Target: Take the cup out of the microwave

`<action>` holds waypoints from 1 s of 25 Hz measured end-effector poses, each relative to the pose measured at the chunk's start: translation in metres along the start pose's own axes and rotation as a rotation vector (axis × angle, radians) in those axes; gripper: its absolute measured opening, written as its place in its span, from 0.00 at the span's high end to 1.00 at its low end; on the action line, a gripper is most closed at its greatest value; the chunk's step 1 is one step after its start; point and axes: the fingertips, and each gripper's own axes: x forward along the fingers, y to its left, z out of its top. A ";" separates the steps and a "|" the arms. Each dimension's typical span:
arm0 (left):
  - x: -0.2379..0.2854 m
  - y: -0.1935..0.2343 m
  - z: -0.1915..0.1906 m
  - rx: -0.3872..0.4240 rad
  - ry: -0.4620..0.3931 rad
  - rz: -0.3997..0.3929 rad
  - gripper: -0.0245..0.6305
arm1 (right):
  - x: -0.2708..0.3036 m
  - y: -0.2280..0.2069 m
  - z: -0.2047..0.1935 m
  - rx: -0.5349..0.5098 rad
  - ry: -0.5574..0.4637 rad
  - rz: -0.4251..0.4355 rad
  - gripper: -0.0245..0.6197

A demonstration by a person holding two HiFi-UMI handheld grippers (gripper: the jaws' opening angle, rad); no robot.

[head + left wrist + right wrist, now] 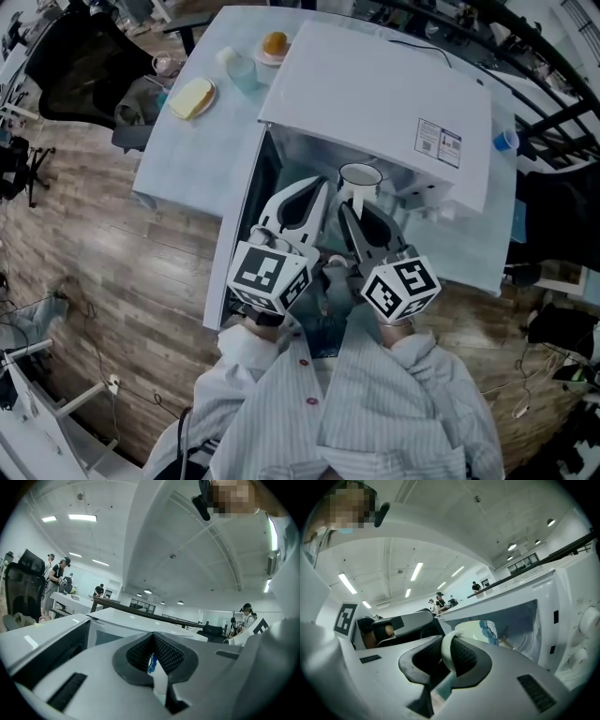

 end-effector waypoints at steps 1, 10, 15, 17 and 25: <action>0.000 -0.002 0.000 0.001 0.007 -0.001 0.95 | -0.003 0.001 0.003 0.002 0.002 0.007 0.84; 0.010 -0.017 0.008 0.004 0.022 -0.016 0.95 | -0.028 0.013 0.040 -0.036 0.004 0.089 0.84; 0.016 -0.028 0.017 0.018 0.014 -0.013 0.95 | -0.040 0.017 0.063 -0.033 -0.005 0.151 0.84; 0.018 -0.030 0.020 0.029 0.014 -0.009 0.95 | -0.043 0.018 0.074 -0.020 -0.017 0.177 0.84; 0.010 -0.029 0.030 0.063 -0.004 0.009 0.95 | -0.047 0.026 0.093 -0.009 -0.038 0.254 0.84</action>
